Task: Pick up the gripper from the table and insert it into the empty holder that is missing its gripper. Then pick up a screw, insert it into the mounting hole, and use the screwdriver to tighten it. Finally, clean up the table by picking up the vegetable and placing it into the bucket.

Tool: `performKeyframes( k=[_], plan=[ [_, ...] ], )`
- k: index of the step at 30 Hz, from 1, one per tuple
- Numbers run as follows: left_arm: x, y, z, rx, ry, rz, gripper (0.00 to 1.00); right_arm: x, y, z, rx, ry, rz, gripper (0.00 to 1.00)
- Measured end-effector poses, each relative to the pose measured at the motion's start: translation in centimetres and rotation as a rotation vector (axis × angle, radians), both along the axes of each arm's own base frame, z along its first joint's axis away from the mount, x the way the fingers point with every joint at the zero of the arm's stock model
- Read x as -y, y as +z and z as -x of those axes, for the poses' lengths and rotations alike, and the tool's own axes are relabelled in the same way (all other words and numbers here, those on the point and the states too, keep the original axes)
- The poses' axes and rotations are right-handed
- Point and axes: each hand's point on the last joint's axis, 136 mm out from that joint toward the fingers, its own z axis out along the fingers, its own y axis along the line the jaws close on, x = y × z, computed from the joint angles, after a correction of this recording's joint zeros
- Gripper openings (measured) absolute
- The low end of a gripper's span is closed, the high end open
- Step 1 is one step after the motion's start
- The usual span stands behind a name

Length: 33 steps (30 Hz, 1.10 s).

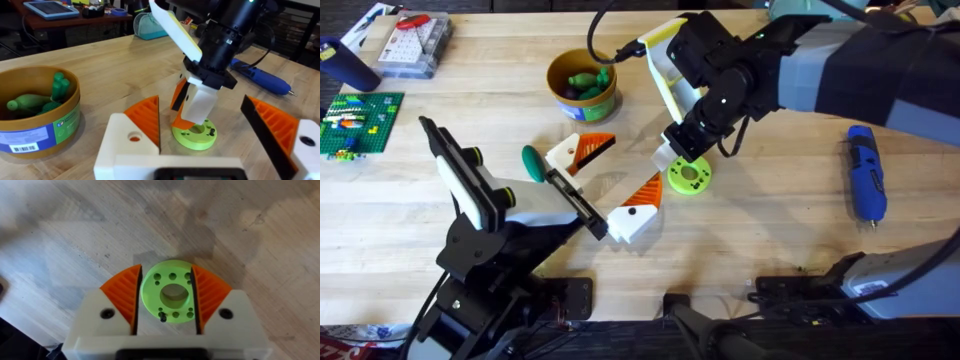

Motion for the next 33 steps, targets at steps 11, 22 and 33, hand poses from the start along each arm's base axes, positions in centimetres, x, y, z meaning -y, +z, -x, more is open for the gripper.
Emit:
performKeyframes(
  k=[11,22,33],
  plan=[
    [0.0,0.0,0.0,-0.001,0.0,0.001,0.992,0.3,1.7,-0.5,0.015,-0.063,-0.026,0.539],
    [0.0,0.0,0.0,-0.001,0.0,0.001,0.992,4.7,11.8,0.7,0.213,-0.18,-0.103,0.539],
    [0.0,0.0,0.0,-0.001,0.0,0.001,0.992,8.1,10.4,3.8,0.151,-0.344,-0.007,0.539]
  ],
)
